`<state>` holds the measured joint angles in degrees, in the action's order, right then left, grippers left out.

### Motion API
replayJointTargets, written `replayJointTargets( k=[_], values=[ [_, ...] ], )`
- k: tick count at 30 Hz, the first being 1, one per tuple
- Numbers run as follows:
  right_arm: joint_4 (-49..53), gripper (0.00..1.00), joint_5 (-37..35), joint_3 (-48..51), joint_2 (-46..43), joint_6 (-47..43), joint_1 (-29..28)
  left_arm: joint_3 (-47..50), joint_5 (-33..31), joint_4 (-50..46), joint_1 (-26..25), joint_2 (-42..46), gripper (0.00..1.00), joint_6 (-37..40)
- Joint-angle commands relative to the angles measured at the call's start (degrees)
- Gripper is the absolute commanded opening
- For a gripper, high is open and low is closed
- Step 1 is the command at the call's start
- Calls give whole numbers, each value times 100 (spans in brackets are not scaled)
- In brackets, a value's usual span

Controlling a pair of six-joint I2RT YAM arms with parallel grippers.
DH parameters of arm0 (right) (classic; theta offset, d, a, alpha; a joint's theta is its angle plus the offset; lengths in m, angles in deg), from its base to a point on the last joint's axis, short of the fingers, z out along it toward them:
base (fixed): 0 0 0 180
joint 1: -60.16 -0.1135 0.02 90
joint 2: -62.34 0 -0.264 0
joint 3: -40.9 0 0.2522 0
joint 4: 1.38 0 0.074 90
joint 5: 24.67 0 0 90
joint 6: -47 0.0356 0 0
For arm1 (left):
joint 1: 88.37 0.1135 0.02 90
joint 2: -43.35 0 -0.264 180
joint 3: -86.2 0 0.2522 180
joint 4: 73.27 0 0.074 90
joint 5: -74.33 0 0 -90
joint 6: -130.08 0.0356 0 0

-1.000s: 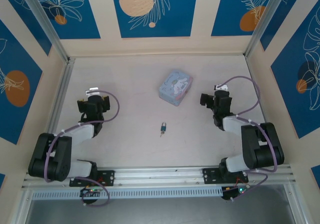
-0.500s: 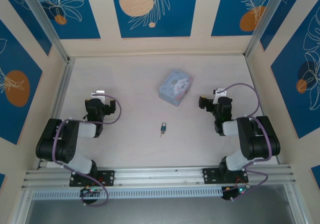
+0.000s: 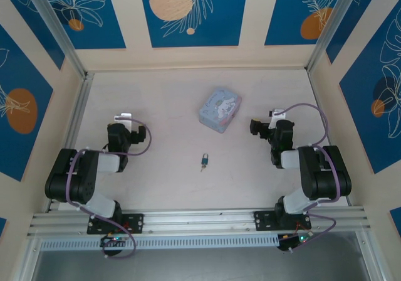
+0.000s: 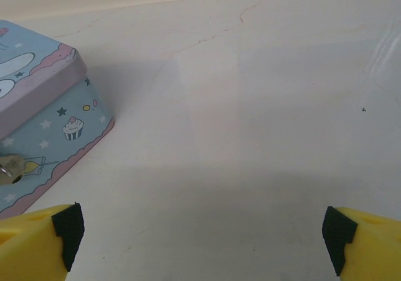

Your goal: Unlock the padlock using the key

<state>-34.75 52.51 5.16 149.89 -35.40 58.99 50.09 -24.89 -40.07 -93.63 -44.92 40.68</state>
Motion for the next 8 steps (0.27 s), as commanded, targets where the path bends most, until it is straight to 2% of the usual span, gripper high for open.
replayJointTargets(
  k=[1,3,5,8],
  values=[
    [-119,99,17,-85,-18,-61,-24,20,128,230,69,24,100,72],
    [-81,99,104,-111,3,-65,-13,20,130,226,69,29,100,72],
    [127,99,795,-218,-3,-152,137,20,130,226,69,27,100,72],
    [67,99,799,-186,-22,-179,117,20,130,226,69,29,100,72]
  ],
)
